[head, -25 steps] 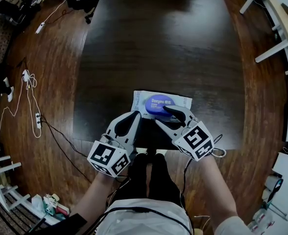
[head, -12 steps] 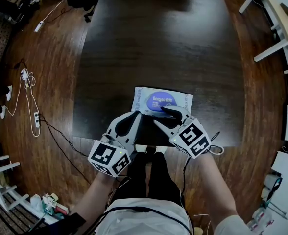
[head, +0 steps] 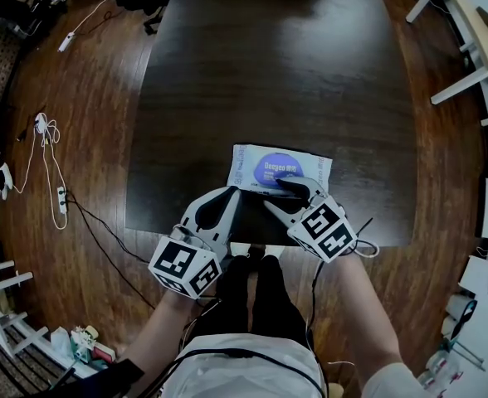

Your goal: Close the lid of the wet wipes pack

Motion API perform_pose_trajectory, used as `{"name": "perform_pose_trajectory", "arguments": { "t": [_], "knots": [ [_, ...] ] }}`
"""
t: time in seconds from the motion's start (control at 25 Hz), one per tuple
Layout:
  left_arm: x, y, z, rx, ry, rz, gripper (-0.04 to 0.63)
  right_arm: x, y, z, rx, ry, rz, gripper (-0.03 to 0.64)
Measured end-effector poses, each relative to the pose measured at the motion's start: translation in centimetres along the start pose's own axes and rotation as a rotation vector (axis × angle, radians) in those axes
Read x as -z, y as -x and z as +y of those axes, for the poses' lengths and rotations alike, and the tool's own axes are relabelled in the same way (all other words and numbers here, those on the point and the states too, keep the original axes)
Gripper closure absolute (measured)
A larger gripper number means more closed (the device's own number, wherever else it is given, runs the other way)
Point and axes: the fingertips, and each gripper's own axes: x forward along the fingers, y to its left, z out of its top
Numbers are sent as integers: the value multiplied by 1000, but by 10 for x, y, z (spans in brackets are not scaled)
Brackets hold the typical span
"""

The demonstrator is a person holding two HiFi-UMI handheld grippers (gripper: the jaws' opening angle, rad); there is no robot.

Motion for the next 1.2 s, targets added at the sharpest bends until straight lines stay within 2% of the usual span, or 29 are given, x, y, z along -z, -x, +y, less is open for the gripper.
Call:
{"name": "perform_pose_trajectory", "arguments": {
  "t": [0.4,0.64,0.88,1.04,1.12,1.2],
  "knots": [
    [-4,1,-1,13,-7,-3,594,-1,1,-2,20,-29,-21,442],
    [-26,6,-9,31,-45,-23,594,-30,34,-9,96,-82,-145,443],
    [-72,18,-32,63,-78,-86,594,-74,99,-7,176,-161,-330,445],
    [-97,38,-46,85,-98,-121,594,-91,141,6,253,-202,-427,503],
    [-112,45,-51,99,-110,-144,594,-99,159,14,285,-226,-477,553],
    [-122,52,-56,114,-122,-162,594,-102,171,24,306,-232,-508,561]
  ]
}}
